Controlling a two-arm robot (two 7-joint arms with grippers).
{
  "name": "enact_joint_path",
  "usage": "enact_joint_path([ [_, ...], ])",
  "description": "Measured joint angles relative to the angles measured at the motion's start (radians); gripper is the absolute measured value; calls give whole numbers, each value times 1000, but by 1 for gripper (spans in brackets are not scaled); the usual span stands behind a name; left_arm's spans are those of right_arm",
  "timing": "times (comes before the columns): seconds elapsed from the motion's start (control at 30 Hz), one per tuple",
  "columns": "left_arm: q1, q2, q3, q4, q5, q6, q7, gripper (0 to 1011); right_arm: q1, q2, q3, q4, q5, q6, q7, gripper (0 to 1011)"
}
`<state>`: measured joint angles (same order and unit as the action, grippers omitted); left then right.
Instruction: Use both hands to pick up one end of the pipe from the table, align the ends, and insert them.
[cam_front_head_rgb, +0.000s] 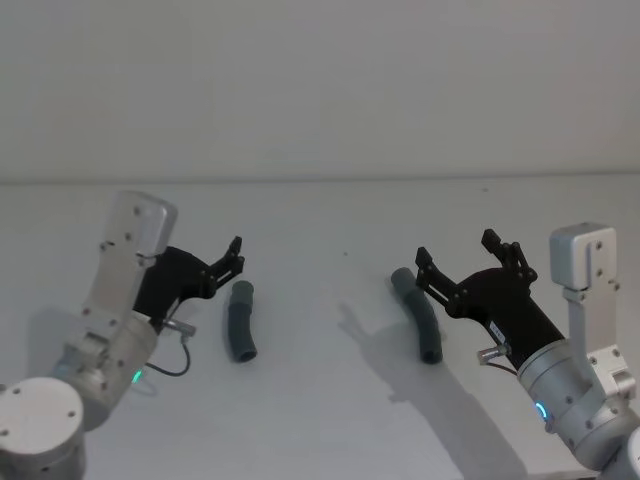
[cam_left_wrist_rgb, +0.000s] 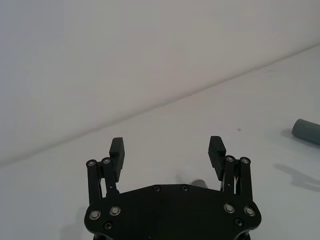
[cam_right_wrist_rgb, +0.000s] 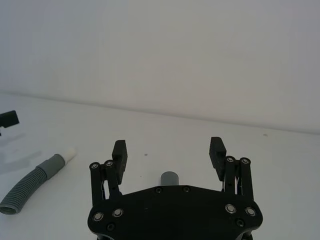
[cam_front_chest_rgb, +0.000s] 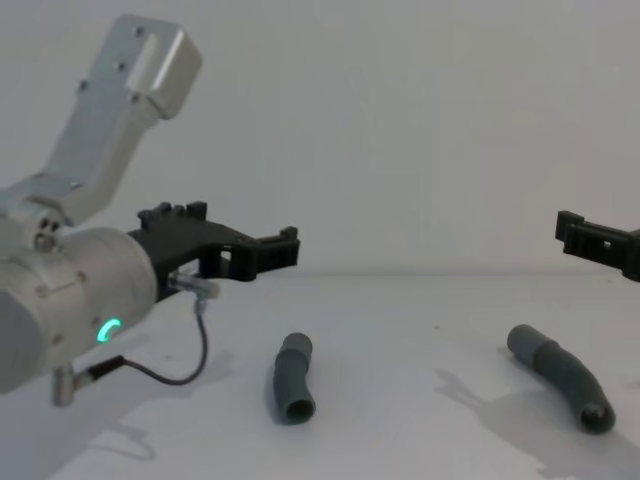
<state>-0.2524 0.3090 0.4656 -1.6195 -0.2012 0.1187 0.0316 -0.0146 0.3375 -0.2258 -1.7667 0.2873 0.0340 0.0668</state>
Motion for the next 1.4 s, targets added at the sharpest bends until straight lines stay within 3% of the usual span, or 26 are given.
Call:
enact_joint_path([
  [0.23, 1, -50, 6, -3, -5, 88, 42, 1002, 0, 0, 0, 0, 0, 0, 0, 1000],
  [0.4, 12, -94, 9, -22, -12, 193, 85, 1002, 0, 0, 0, 0, 0, 0, 0, 1000],
  [0.73, 41, -137, 5, -63, -30, 334, 125, 1001, 0, 0, 0, 0, 0, 0, 0, 1000],
  [0.93, 47, -149, -2, -72, -39, 387, 129, 1002, 0, 0, 0, 0, 0, 0, 0, 1000],
  [1.4, 21, -173, -12, -48, -50, 441, 114, 1001, 0, 0, 0, 0, 0, 0, 0, 1000],
])
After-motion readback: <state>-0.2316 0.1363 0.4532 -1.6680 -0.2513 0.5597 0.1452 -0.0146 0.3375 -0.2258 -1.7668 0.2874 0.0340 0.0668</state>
